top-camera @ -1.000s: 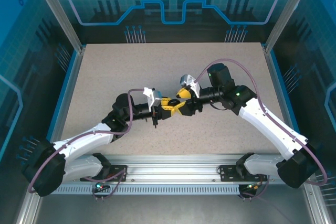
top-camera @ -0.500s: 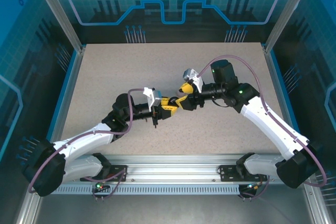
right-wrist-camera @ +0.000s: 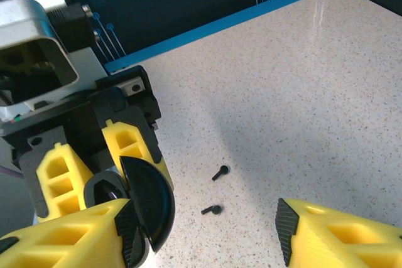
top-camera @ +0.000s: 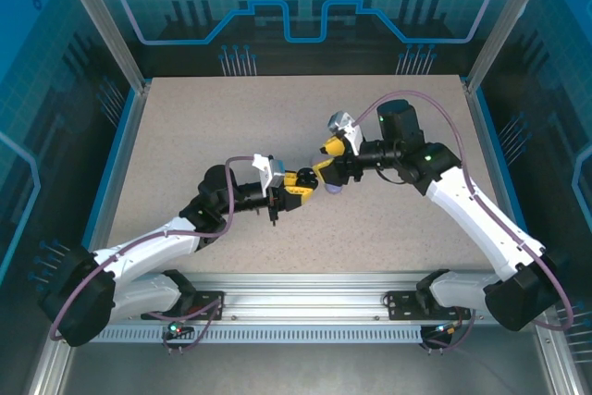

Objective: Insert the wireless bluetooth earbuds into the charging case

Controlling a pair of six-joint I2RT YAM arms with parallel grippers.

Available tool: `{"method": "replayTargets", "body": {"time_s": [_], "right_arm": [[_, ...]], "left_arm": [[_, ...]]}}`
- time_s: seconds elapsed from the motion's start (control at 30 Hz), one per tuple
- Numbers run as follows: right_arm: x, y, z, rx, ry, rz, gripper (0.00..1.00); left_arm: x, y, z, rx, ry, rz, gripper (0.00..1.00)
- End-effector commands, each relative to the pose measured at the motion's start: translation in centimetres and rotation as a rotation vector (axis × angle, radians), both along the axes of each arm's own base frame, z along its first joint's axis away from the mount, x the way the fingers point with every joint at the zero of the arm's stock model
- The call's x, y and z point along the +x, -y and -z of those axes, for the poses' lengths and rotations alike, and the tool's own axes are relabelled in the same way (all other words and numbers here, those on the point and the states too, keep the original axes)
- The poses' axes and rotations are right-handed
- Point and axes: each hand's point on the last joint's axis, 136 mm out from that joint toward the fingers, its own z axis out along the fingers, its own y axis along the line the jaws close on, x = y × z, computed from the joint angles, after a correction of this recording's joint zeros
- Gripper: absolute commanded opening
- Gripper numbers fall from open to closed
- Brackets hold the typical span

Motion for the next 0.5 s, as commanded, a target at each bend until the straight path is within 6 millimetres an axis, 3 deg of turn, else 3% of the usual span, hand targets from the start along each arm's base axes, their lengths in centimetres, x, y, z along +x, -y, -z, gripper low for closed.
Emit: {"method": "replayTargets", "body": {"time_s": [0.0,0.13,0.33,0.47], "right_arm": [[-0.4,1.2,-2.6,0.061,0.021,0.036,0.64],[0.7,3.0,-0.4,0.020,-0.087,0.202,0.64],[2.2,5.1,5.6,-0.044,-0.320,0.458,0.59],[2.0,4.5,9.9,-0.094,-0.450,0.550,0.54]], "left_arm": [[0.2,-0.3,-1.7,-0.025,0.060,-0.038,0.08],[0.3,-1.0,-1.4,0.013,0.064,-0.080,0.06],[0.0,-2.8,-1.8,0.041,0.090,-0.161,0.05],[-0.2,-4.4,-2.8,0.037,0.101,-0.235,0.03]]}}
